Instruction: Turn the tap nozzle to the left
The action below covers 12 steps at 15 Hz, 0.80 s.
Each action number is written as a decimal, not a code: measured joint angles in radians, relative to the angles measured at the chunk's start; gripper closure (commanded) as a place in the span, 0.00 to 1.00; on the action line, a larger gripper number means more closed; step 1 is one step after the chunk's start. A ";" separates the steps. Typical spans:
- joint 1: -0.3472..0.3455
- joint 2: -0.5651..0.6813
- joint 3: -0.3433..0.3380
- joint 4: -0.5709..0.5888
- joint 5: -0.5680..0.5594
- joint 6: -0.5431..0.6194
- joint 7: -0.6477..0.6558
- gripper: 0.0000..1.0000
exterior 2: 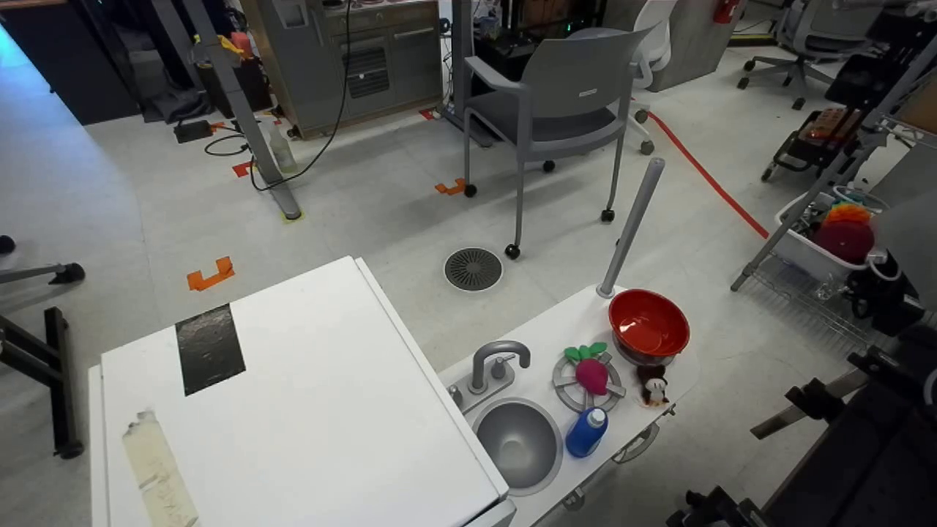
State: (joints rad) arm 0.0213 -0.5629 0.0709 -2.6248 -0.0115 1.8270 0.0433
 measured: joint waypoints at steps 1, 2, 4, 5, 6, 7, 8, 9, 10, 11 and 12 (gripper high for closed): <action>0.006 0.059 0.022 -0.008 -0.002 0.072 0.033 0.00; 0.011 0.122 0.042 -0.012 -0.001 0.138 0.066 0.00; 0.014 0.258 0.073 -0.007 -0.007 0.262 0.142 0.00; 0.014 0.328 0.083 0.003 -0.019 0.319 0.189 0.00; 0.014 0.394 0.088 0.018 -0.043 0.365 0.240 0.00; 0.014 0.461 0.090 0.042 -0.077 0.400 0.294 0.00; 0.013 0.533 0.090 0.075 -0.118 0.424 0.355 0.00; 0.013 0.600 0.086 0.114 -0.159 0.442 0.413 0.00; 0.015 0.664 0.078 0.156 -0.196 0.455 0.462 0.00; 0.020 0.729 0.066 0.204 -0.229 0.472 0.503 0.00; 0.030 0.794 0.046 0.255 -0.257 0.481 0.542 0.00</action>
State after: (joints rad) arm 0.0516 0.2312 0.1166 -2.3699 -0.2688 2.3081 0.5849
